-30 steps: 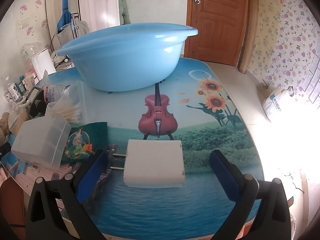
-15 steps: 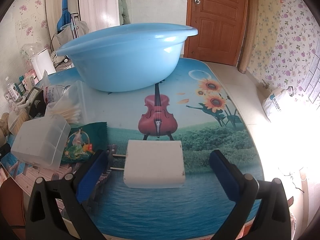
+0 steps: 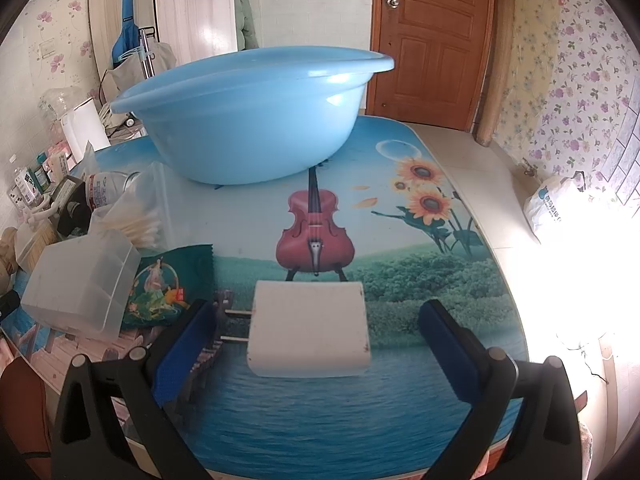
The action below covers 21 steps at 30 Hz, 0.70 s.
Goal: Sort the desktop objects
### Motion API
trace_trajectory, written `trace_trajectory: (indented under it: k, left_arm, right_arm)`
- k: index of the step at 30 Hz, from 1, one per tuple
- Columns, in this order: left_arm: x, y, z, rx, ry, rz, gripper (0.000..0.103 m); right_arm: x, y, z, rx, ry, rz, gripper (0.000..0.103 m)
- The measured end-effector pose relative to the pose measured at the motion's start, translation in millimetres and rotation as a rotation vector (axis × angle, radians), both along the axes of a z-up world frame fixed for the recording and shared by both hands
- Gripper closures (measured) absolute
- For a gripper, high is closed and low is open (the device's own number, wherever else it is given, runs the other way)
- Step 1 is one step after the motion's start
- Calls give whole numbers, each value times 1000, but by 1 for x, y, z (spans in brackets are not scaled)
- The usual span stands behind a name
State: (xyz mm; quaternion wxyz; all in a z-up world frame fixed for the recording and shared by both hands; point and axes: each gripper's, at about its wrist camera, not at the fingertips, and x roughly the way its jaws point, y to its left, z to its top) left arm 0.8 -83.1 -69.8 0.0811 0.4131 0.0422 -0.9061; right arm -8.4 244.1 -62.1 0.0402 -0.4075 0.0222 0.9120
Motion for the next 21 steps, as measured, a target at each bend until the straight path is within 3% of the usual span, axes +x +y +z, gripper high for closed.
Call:
trace_trajectory:
  k: [12,17,21]
  left_arm:
    - [1,0,0,-5,7,0,2]
    - [5,-4,6,-19,33,26,57]
    - [6,-4,8,-31,26,16,58]
  right_arm:
    - [1,0,0,1,1,-9,0]
    - [-2,0,0,3,8,-25,0]
    - [-3,0,-1,4,15,-29,0]
